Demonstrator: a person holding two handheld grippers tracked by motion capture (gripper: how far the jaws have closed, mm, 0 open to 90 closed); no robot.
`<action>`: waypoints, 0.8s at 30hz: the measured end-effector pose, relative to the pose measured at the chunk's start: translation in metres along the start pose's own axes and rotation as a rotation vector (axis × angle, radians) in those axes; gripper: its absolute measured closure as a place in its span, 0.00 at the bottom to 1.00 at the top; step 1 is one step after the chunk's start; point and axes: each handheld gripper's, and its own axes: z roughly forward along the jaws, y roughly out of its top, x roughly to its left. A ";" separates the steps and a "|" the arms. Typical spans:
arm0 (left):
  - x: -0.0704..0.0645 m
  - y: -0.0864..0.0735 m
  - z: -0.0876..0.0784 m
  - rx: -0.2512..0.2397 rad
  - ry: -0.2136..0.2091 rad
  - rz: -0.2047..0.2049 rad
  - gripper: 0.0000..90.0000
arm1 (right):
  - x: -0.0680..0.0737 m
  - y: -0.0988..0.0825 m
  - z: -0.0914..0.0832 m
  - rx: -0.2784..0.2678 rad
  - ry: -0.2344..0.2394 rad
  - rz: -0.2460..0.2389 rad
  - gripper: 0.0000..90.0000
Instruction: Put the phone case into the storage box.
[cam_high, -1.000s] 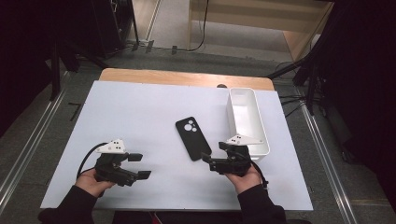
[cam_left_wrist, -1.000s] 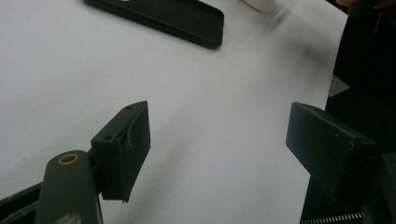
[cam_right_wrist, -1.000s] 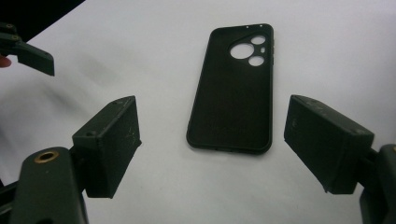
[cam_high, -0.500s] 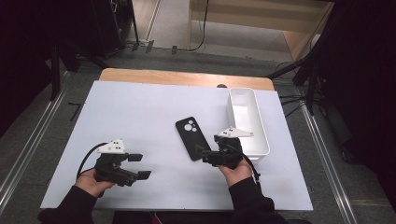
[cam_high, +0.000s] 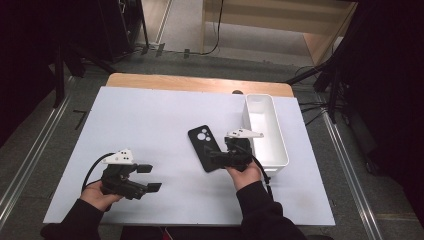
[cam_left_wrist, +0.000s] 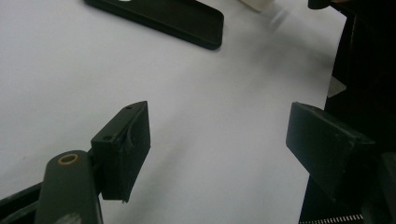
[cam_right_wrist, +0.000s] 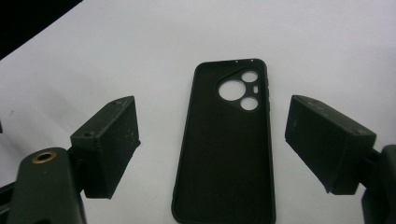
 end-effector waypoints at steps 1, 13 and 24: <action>0.000 0.000 0.000 0.002 0.001 0.000 0.24 | 0.000 0.001 0.002 -0.001 -0.002 0.000 0.17; 0.001 -0.001 0.000 -0.004 0.002 -0.003 0.24 | -0.003 0.015 0.021 -0.015 -0.003 -0.011 0.16; 0.002 -0.001 -0.001 0.000 0.001 -0.011 0.24 | -0.002 0.024 0.042 -0.045 0.000 0.003 0.00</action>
